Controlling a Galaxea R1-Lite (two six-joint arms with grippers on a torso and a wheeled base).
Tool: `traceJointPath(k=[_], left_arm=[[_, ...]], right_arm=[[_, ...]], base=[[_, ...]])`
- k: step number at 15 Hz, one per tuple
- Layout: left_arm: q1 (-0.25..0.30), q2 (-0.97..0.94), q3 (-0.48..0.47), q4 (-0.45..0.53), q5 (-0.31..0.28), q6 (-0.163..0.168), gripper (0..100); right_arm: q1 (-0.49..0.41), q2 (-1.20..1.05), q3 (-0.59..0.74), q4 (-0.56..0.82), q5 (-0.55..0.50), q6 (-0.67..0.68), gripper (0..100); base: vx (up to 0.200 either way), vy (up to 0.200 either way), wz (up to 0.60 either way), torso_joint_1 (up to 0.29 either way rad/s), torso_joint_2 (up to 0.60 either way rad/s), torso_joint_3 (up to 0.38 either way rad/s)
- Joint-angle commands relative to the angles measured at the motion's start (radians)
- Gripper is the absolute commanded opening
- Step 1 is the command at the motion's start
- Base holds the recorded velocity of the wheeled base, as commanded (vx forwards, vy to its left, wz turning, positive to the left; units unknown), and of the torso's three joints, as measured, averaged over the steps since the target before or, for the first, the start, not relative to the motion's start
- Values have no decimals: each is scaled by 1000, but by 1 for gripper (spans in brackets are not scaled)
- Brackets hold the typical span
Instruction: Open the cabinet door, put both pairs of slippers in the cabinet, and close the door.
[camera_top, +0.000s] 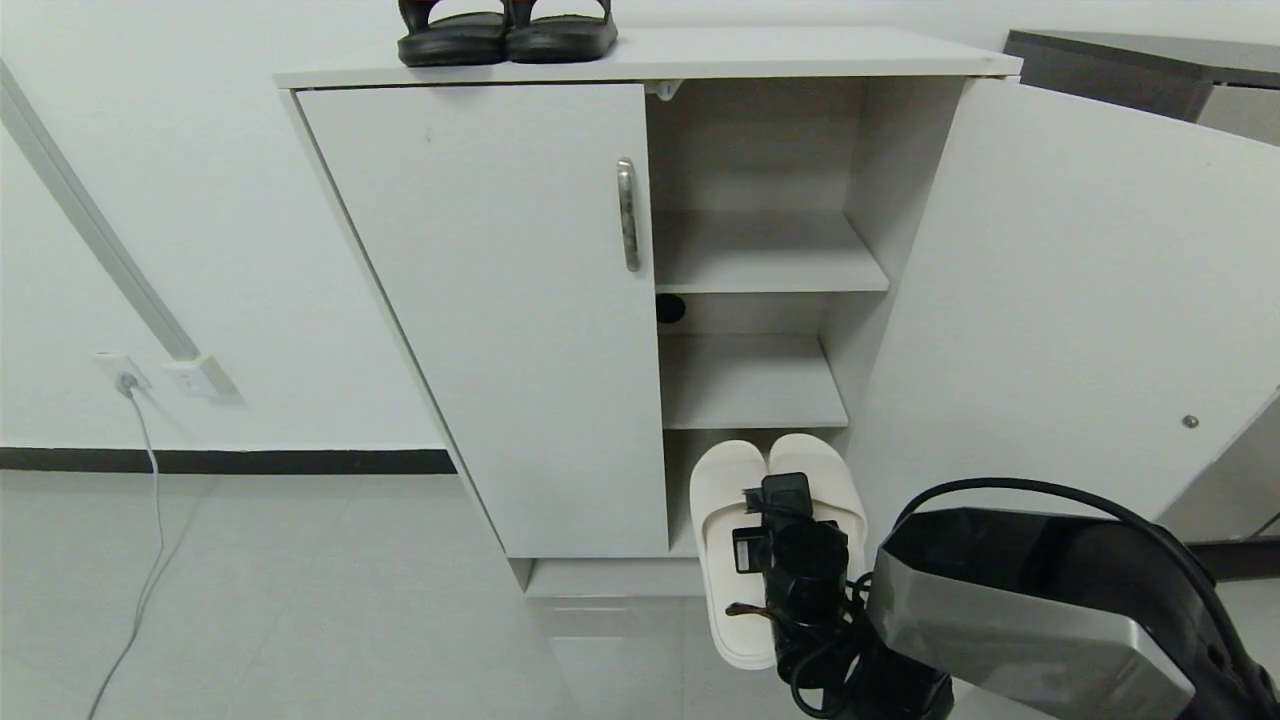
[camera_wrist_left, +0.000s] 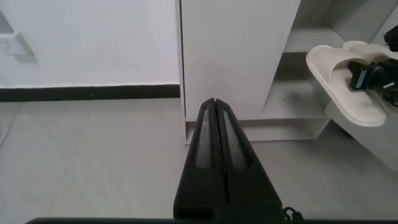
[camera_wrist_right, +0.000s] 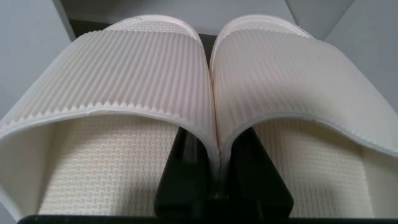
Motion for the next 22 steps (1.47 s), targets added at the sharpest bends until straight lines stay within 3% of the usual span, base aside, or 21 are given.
traceJointPath(k=[1, 10, 15, 20, 22], left_arm=[[0, 1, 0, 0, 0, 0, 0], [0, 1, 0, 0, 0, 0, 0], [0, 1, 0, 0, 1, -2, 0], [0, 1, 0, 0, 3, -2, 0], [0, 1, 0, 0, 3, -2, 0]], right_arm=[[-2, 1, 0, 0, 0, 0, 0], [0, 1, -3, 1, 0, 0, 0], [-22, 9, -43, 30, 41, -2, 0], [-71, 21, -247, 251, 94, 10, 0], [-80, 22, -350, 403, 121, 75, 0]], base=[[200, 0, 0, -7, 2, 2], [200, 0, 0, 4, 4, 0], [0, 0, 0, 0, 0, 0], [0, 0, 0, 0, 0, 0], [0, 0, 0, 0, 0, 0]])
